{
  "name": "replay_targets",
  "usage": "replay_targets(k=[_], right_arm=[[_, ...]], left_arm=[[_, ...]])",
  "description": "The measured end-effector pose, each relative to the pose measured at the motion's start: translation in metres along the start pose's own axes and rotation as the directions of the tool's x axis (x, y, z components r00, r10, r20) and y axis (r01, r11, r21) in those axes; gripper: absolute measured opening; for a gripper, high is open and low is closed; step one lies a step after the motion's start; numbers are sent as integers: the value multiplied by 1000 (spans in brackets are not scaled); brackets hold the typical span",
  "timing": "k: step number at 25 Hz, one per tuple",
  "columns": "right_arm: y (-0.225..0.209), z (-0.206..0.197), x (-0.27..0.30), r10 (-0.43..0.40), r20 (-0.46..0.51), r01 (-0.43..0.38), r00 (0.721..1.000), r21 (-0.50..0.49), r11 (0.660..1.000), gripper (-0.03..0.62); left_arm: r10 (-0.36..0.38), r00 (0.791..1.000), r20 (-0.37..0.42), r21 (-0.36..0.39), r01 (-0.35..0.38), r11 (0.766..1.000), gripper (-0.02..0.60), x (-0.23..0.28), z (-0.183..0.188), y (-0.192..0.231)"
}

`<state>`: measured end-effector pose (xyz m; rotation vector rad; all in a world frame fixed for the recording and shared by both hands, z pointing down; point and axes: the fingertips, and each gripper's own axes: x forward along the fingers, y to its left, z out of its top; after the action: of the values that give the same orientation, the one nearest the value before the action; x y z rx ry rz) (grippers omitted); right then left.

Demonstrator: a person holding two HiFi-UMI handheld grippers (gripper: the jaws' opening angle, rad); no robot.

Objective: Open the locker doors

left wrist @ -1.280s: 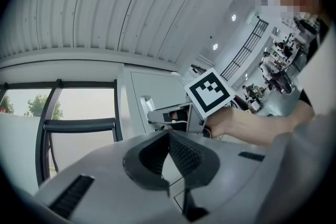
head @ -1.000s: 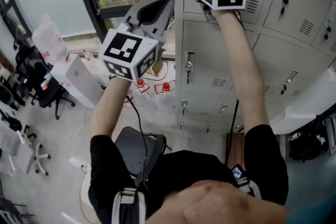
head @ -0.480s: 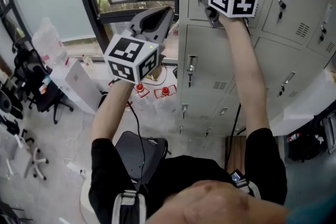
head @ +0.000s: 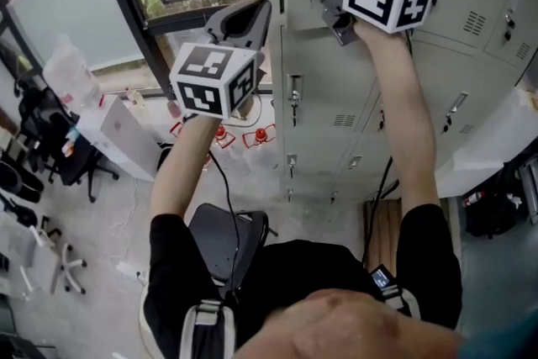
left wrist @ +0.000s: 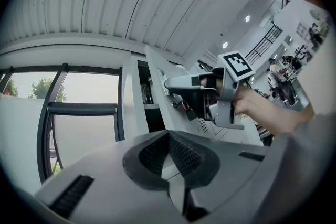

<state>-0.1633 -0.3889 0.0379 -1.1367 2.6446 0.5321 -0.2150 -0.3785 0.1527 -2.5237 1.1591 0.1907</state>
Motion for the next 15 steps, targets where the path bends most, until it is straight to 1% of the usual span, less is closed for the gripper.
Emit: replay_targets(k=[5,9,12,15], right_arm=[[11,11,-22,35,37,-36,999,10,999,109],[19,19,-40,60,54,-60,997,9,998,107],[22,25,-55,82,62,-82,995,-9,997,107],[23,31,-72,111,84,-111,990,-2,994,107]], left_arm=[[11,999,-33,24,-11,1000,11,14,-3,-13],[5,999,-45,19,-4,1000,11,20,-8,-27],[2,999,-33,25,-2,1000,11,24,-5,-38],[-11,1000,-12,30,12,999,11,27,2,-51]])
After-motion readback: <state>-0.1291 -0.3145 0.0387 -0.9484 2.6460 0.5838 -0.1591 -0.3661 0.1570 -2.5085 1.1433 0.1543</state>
